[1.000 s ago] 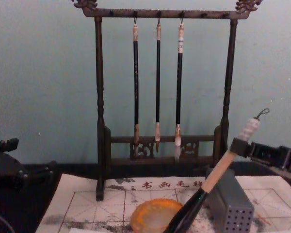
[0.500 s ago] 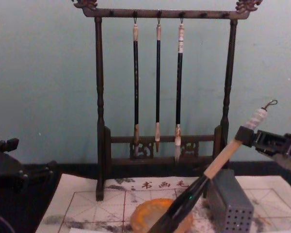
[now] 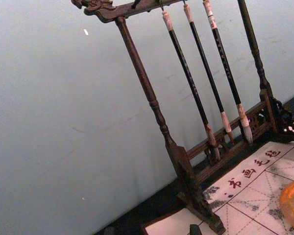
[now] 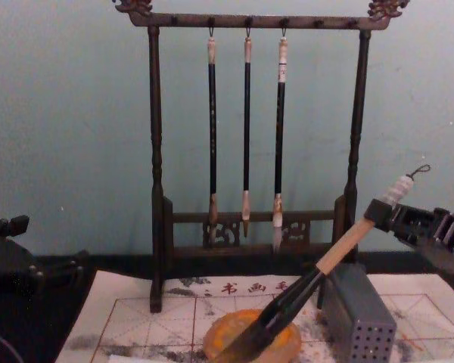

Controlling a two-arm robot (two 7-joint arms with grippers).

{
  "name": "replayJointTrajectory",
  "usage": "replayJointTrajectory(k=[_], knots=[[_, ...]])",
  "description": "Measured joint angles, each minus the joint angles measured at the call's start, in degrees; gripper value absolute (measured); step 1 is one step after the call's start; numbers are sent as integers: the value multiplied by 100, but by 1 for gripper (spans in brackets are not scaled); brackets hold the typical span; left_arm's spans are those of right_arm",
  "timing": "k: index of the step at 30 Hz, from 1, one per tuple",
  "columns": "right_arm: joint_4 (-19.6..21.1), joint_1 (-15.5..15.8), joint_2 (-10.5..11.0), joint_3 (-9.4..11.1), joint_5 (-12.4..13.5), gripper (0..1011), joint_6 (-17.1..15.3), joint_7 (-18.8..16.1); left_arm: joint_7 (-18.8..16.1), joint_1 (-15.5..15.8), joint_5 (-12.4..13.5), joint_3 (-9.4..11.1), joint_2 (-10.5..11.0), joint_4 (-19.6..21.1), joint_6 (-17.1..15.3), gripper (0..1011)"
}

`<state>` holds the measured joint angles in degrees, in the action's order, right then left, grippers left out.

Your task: Pick up the brush from the inkstone, write on the paper, then place the brush back to its original position.

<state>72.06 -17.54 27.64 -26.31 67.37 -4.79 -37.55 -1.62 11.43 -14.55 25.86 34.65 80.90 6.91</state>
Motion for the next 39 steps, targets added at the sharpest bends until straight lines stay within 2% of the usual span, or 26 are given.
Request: replayJointTrajectory(k=[18, 39], knots=[[-609, -220, -507, 226, 157, 172, 189, 468, 0, 0, 0, 0, 0, 0, 0, 1001], [-813, -263, -623, 291, 71, 172, 103, 538, 0, 0, 0, 0, 0, 0, 0, 1001]])
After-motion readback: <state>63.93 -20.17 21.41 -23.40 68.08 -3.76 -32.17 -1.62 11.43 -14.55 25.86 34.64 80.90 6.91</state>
